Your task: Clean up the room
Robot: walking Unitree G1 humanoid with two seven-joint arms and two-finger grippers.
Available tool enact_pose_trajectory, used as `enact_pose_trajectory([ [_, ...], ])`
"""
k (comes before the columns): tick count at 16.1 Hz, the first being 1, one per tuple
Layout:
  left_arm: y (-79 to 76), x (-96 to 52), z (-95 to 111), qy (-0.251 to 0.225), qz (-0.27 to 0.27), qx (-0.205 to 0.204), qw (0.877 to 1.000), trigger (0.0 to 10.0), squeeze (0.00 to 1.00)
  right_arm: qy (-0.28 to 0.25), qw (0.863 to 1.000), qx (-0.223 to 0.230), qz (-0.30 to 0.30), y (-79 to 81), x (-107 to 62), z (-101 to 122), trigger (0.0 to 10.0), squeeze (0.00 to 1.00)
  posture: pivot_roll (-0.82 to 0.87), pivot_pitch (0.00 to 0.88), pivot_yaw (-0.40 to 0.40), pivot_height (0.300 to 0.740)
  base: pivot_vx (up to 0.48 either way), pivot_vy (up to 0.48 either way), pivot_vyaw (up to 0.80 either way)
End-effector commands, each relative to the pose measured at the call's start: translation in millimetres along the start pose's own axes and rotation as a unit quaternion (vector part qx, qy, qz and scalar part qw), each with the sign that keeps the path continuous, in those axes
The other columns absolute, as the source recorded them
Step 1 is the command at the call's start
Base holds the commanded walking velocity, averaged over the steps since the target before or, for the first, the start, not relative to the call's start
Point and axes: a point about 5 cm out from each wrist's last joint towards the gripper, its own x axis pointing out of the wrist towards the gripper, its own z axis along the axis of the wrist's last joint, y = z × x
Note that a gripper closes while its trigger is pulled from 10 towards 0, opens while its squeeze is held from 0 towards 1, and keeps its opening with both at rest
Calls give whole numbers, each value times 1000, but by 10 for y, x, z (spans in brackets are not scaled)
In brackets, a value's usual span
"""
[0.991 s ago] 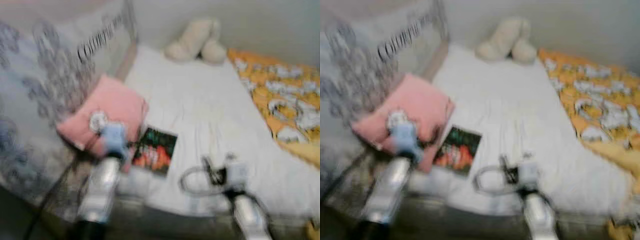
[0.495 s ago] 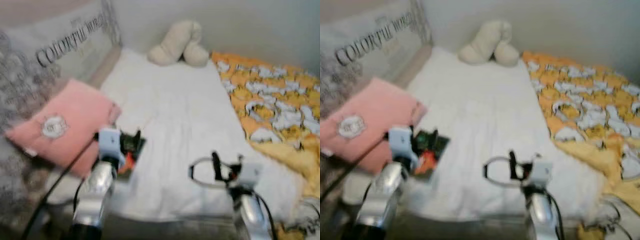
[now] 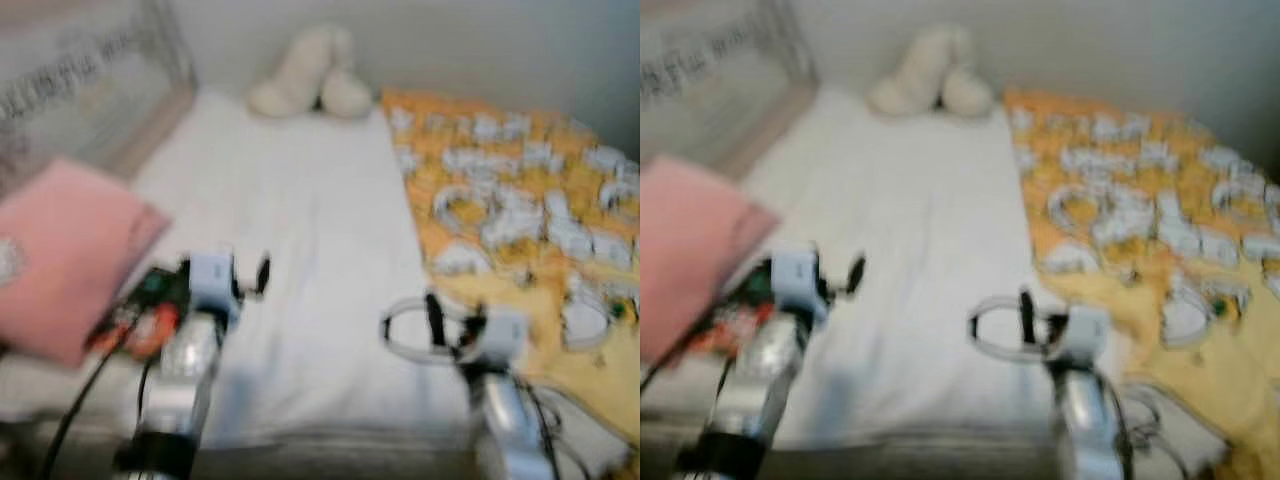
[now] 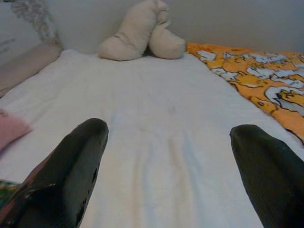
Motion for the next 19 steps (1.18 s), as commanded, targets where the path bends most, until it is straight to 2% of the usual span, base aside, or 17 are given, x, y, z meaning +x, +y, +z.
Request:
enact_pose_trajectory([
  [1,-286,20,1,-4,-45,-8,999,10000,0,4,999,-39,-4,-104,-41,-51,10000,1000,66,0,-16,740,240,-412,0],
  [4,-376,18,-1,-12,-54,-22,998,10000,0,17,999,-49,11,-78,-98,-90,10000,1000,54,0,-32,740,242,-411,0],
  [8,-355,-11,-20,-15,-42,-31,999,10000,0,-1,997,-72,43,-47,-140,-26,10000,1000,61,0,-66,740,242,-412,0],
  [12,-360,15,14,-25,-35,-31,999,10000,0,10,995,-75,61,13,-82,-51,10000,1000,86,0,-87,740,241,-412,0],
  [19,-451,0,44,-39,-54,-27,997,10000,0,13,995,-83,52,-56,-60,-56,10000,1000,69,0,-74,740,207,-413,0],
])
